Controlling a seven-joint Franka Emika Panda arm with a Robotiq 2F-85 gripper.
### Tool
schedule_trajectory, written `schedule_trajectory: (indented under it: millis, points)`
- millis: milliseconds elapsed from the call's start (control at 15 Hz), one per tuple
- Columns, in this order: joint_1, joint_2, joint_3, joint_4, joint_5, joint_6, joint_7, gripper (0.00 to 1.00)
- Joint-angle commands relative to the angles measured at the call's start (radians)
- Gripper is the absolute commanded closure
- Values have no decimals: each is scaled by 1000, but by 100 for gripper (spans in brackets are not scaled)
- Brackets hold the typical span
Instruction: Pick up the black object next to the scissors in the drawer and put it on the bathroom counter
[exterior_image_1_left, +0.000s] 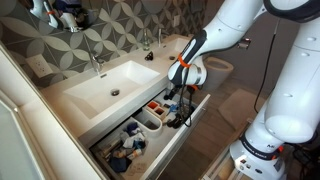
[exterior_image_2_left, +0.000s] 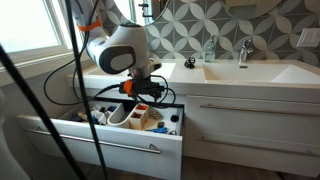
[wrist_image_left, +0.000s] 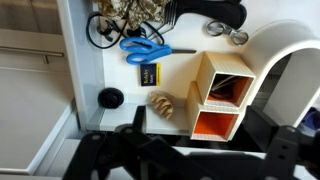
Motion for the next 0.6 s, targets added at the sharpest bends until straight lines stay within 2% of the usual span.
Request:
schedule_trajectory:
  millis: [0, 200, 333, 533]
  points:
    - [-120, 148, 109, 116, 129, 30, -213, 0]
    - [-215, 258, 191, 175, 171, 95, -331, 0]
    - [-271, 332, 238, 210, 175, 157, -355, 0]
    - [-331, 437, 280, 257, 146, 244, -321, 0]
